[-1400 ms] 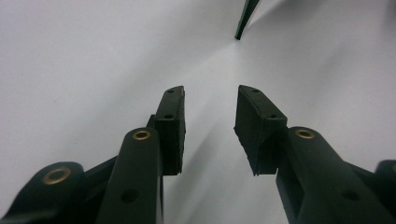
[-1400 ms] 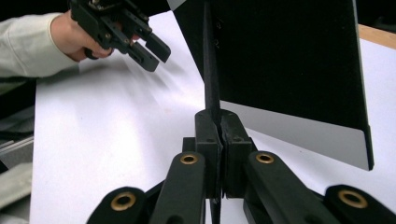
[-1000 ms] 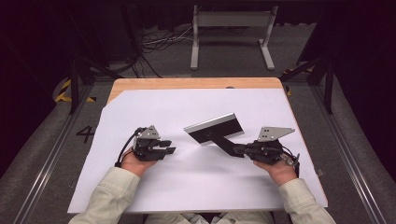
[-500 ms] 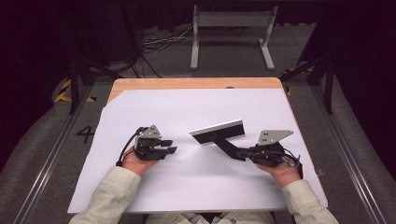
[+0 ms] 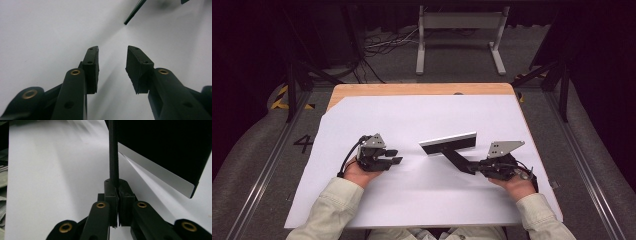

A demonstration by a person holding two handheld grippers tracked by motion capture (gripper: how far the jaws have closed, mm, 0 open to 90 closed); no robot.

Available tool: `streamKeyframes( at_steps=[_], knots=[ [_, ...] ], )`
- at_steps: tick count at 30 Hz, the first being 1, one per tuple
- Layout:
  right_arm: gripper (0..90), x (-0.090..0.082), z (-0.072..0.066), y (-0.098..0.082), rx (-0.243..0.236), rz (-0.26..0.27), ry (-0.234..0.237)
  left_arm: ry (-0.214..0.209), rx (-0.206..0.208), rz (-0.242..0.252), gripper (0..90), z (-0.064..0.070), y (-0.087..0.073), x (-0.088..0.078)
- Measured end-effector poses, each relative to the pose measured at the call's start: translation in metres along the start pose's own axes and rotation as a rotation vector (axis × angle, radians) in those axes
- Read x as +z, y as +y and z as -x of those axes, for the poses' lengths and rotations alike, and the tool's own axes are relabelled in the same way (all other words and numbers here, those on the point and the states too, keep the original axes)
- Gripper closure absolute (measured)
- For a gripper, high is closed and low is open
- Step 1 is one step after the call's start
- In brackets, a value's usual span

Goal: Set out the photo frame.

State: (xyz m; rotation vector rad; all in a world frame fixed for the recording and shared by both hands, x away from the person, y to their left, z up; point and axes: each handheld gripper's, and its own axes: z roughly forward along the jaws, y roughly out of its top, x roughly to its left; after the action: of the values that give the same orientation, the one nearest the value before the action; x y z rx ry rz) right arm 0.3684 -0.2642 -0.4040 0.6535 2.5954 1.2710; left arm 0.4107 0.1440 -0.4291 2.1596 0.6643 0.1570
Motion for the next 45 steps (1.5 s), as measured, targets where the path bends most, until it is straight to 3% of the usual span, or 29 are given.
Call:
streamKeyframes(
  at_steps=[32, 45],
  knots=[
    [85.8, 0.005, 0.007, -0.012, 0.035, -0.113, -0.002, -0.003, 0.003, 0.002, 62.6, 0.000, 0.001, 0.001],
    [84.5, 0.005, 0.008, -0.015, 0.054, -0.116, -0.010, -0.006, 0.005, -0.002, 62.6, -0.001, 0.002, 0.002]
  ],
)
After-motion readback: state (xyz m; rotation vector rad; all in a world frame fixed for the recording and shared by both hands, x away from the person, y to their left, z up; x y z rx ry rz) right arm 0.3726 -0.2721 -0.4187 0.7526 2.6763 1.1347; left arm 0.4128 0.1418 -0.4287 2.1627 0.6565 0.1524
